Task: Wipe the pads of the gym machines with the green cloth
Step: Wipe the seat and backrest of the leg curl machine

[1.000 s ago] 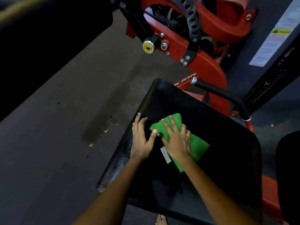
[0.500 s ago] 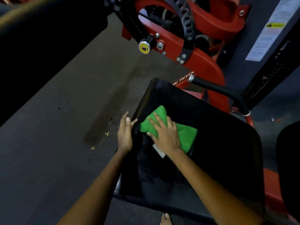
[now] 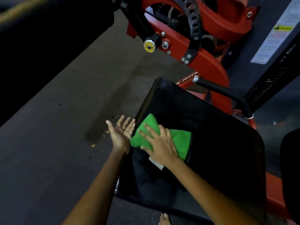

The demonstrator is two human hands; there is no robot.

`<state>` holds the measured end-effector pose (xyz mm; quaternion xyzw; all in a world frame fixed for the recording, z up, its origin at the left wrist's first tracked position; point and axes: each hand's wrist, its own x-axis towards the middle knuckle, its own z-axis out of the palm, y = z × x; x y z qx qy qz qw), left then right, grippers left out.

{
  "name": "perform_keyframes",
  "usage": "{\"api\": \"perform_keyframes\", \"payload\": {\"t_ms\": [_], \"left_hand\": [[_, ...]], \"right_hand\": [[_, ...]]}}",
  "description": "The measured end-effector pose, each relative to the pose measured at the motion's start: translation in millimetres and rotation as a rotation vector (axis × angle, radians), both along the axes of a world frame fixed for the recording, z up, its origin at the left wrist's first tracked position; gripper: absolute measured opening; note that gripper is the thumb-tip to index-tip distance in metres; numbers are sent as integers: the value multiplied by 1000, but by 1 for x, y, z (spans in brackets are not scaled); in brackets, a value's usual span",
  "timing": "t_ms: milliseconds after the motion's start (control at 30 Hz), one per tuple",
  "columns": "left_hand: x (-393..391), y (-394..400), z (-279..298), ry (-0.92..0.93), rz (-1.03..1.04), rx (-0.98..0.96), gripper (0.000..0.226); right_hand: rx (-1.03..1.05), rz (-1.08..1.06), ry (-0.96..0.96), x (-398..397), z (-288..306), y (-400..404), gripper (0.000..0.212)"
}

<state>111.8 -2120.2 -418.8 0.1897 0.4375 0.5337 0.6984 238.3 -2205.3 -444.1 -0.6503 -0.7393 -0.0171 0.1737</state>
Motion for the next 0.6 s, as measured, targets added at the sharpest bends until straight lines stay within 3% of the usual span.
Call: {"api": "perform_keyframes", "payload": {"t_ms": [133,200,267,367,500,600], "left_hand": [[3,-2,0,45,-6,-4,74],[5,0,1,62,3,6,73],[10,-1,2,126,83,31,63],[20,-13,-4,539,127,205,50],[28,-35,-19,1084,-34,568,78],[31,-33,-23,1404,-133,671,89]], "right_hand": [[41,342,-138,26,-5,-16,53],[-29,279,-105,39,-2,7,52],[-123,49,24,37,4,32,53],[-57,-76,34,12,9,34,53],[-30,253,-59,31,2,21,44],[-158,239,-75,51,12,49,52]]}}
